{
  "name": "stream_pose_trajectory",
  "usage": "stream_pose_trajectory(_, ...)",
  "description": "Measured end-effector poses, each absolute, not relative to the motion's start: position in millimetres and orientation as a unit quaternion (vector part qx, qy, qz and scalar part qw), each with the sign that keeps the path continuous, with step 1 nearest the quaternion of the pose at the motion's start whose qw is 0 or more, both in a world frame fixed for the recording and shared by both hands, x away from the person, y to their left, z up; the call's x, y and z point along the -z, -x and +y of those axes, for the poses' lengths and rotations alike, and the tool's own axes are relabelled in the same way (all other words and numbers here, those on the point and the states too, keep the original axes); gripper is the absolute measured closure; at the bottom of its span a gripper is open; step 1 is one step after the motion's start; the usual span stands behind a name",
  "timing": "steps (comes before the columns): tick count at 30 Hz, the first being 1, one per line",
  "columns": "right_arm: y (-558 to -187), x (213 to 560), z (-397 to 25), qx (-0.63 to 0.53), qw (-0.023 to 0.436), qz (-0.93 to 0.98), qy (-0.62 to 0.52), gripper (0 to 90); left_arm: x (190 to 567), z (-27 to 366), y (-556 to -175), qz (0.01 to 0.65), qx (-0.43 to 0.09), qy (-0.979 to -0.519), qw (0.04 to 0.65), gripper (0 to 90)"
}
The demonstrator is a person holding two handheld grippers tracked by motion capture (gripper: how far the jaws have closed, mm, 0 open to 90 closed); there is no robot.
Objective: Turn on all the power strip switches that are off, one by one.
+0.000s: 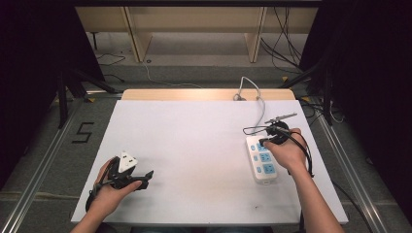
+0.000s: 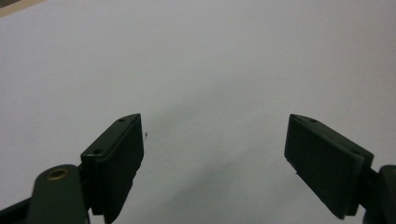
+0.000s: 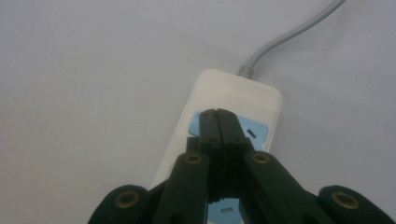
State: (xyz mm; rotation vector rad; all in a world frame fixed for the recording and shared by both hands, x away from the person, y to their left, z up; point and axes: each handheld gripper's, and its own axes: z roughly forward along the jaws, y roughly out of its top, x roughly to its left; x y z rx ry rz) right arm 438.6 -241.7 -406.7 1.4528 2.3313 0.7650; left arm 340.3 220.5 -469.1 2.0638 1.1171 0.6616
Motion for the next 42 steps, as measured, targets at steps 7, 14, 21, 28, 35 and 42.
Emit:
stream_pose_trajectory(7, -443, 407, -238, -0.260, 0.140, 0.812, -0.504, 90.0, 469, 221, -340, 0.430, -0.255, -0.795, 0.344, 19.7)
stream_pose_trajectory(14, -448, 408, -233, -0.252, 0.134, 0.815, -0.505, 90.0, 469, 220, -340, 0.429, -0.255, -0.795, 0.345, 19.7)
stream_pose_trajectory(21, -452, 411, -229, -0.244, 0.130, 0.818, -0.504, 90.0, 469, 220, -340, 0.429, -0.255, -0.795, 0.345, 19.8)
stream_pose_trajectory(28, -456, 414, -226, -0.237, 0.127, 0.820, -0.505, 90.0, 469, 220, -340, 0.429, -0.255, -0.795, 0.345, 19.7)
stream_pose_trajectory(35, -459, 415, -224, -0.228, 0.122, 0.823, -0.506, 90.0, 469, 220, -340, 0.429, -0.255, -0.794, 0.346, 19.8)
stream_pose_trajectory(42, -462, 420, -221, -0.220, 0.116, 0.826, -0.506, 90.0, 469, 220, -340, 0.428, -0.255, -0.795, 0.345, 19.7)
